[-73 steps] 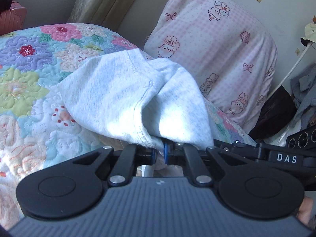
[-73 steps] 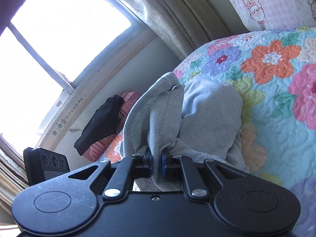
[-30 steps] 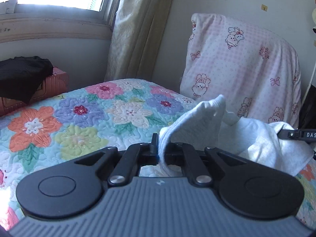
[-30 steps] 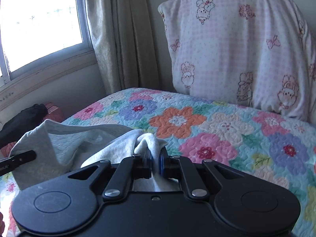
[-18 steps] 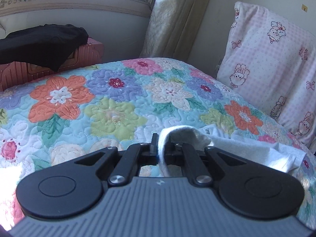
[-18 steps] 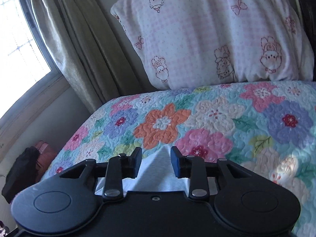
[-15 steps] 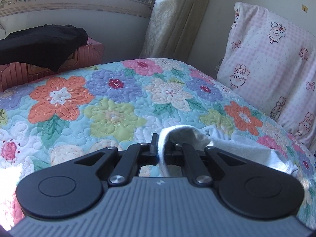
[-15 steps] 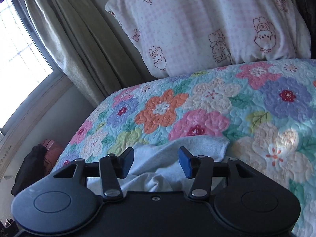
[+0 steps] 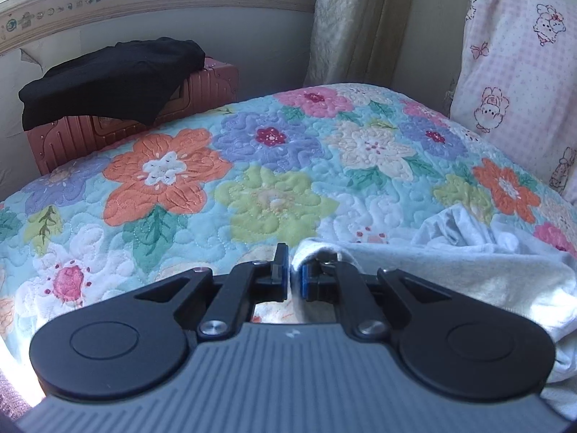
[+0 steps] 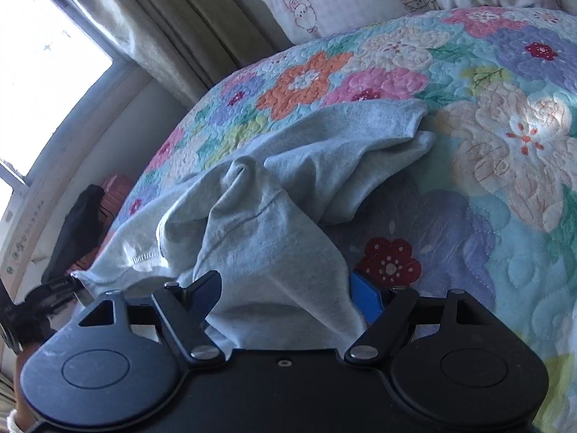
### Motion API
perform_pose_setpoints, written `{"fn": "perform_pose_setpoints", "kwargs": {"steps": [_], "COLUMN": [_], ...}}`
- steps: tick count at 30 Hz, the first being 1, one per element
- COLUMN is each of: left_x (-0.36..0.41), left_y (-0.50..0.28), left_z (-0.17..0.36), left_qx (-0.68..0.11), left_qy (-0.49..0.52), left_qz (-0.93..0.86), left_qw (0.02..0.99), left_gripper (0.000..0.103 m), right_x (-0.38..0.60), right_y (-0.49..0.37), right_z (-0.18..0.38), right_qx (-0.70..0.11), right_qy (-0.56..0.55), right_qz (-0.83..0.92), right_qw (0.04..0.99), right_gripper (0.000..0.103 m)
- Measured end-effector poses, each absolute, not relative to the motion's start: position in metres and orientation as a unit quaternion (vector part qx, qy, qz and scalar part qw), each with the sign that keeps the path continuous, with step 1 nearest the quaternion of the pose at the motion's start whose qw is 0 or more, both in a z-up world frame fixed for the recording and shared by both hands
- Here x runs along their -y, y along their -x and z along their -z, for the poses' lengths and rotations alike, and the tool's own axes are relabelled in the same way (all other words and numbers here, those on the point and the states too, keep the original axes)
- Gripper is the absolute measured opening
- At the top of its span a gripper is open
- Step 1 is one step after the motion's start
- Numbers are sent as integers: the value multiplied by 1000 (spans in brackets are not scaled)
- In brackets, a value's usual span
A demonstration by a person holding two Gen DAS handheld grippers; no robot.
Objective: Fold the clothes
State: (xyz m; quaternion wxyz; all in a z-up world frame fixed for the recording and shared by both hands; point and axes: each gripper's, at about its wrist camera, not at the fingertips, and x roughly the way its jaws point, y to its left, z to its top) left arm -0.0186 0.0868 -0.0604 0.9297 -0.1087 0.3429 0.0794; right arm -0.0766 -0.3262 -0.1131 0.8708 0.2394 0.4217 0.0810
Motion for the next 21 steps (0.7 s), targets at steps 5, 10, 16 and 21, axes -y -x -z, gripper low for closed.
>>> {"fn": "perform_pose_setpoints", "kwargs": {"steps": [5, 10, 16, 21], "left_x": [-98, -89, -78, -57], "left_y": [34, 41, 45, 41], "left_z": [46, 30, 16, 22], "left_qx": [-331, -281, -266, -286], "left_qy": [183, 159, 151, 126], "left_qz": [-46, -3, 51, 134], "left_qw": [925, 946, 951, 940], "left_gripper": [27, 38, 46, 48], "right_x": [306, 304, 304, 309], "right_y": [77, 49, 32, 62], "right_z": [83, 26, 8, 54], "right_qx": [-363, -301, -336, -375], "right_qy": [-115, -69, -66, -56], "right_qz": [-6, 6, -75, -83], "right_qw": [925, 951, 936, 922], "right_gripper": [10, 4, 9, 82]}}
